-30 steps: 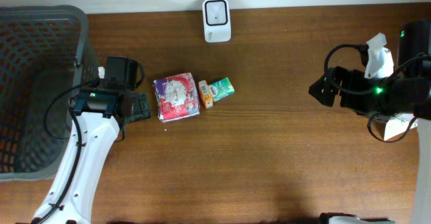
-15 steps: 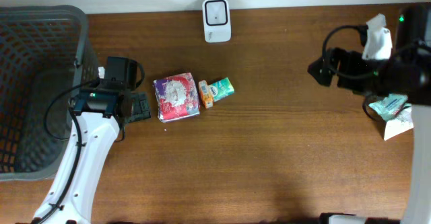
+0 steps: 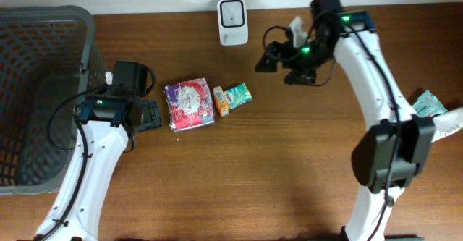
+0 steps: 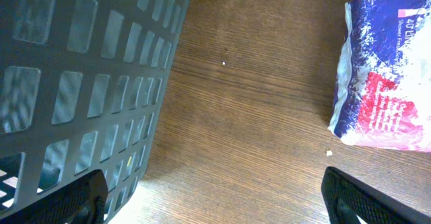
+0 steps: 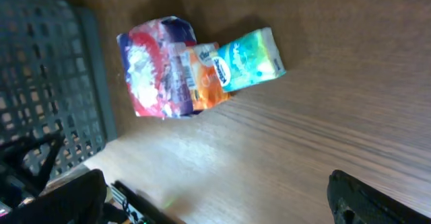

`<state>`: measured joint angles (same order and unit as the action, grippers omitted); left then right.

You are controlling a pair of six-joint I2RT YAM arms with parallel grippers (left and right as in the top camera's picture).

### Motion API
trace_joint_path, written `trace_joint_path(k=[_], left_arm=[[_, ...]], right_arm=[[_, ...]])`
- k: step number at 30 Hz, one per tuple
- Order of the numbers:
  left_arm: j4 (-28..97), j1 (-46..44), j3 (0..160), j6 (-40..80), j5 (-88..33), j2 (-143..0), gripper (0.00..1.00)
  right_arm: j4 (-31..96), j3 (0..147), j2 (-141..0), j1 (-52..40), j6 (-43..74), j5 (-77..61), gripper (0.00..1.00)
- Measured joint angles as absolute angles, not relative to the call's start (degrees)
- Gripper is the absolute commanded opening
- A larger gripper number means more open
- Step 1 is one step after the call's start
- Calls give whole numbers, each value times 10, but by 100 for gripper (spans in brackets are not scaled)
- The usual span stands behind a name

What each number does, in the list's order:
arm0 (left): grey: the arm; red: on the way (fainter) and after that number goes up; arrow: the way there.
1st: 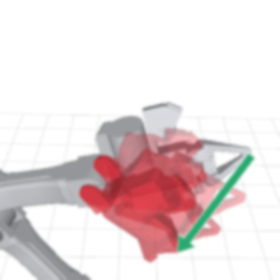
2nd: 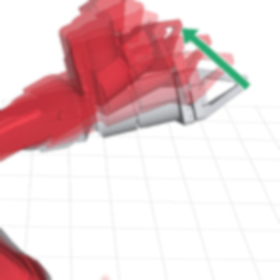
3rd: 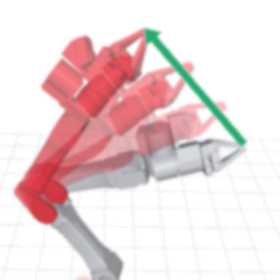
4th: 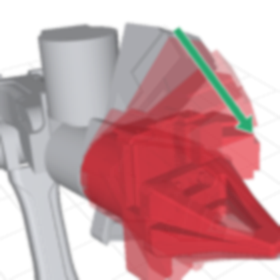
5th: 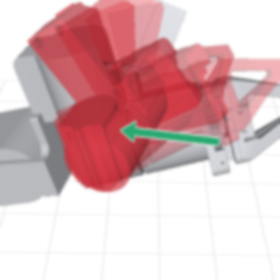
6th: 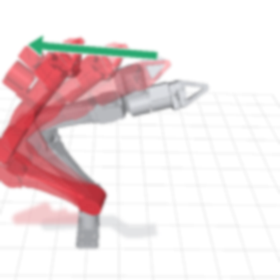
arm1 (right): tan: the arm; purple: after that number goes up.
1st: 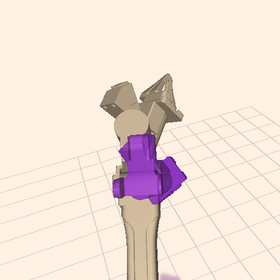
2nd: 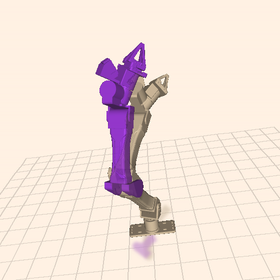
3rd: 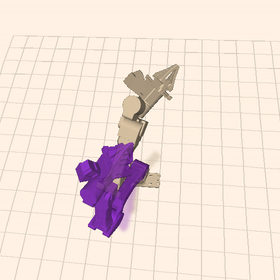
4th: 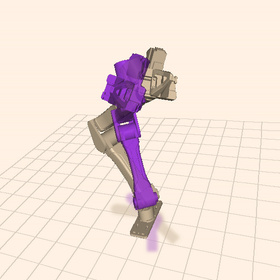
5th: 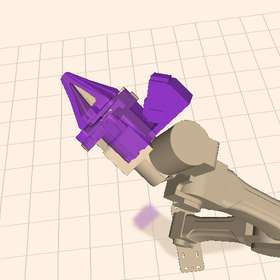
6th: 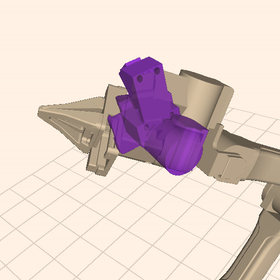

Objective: Scan the item barcode

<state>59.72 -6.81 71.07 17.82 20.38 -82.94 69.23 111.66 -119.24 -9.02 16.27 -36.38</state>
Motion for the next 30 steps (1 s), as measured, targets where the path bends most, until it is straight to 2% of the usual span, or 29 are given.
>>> trace_joint_path(k=[1,3,4,5,8,13,22,27,29,30], left_arm=[[597,-68,711,178,204,-829,99],[596,-68,711,178,204,-829,99],[597,-68,711,178,204,-829,99],[597,-68,711,178,204,-829,99],[597,-68,711,178,204,-829,99],[597,-68,711,178,204,-829,99],[597,-68,711,178,204,-829,99],[597,-68,711,178,204,-829,99],[597,-68,711,178,204,-829,99],[597,-68,711,178,204,-829,99]], right_arm=[[677,1117,-1211,-101,189,-352,69],[635,1116,-1238,-120,224,-338,68],[613,1116,-1250,-130,243,-332,60],[595,1116,-1266,-146,269,-320,59],[569,1115,-1294,-190,370,-246,46],[540,1115,-1306,-242,491,-121,5],[530,1110,-1345,-278,553,-51,4],[666,1124,-1345,-265,530,30,4],[700,1130,-1345,-233,470,60,4],[713,1141,-1345,-217,443,67,8]])
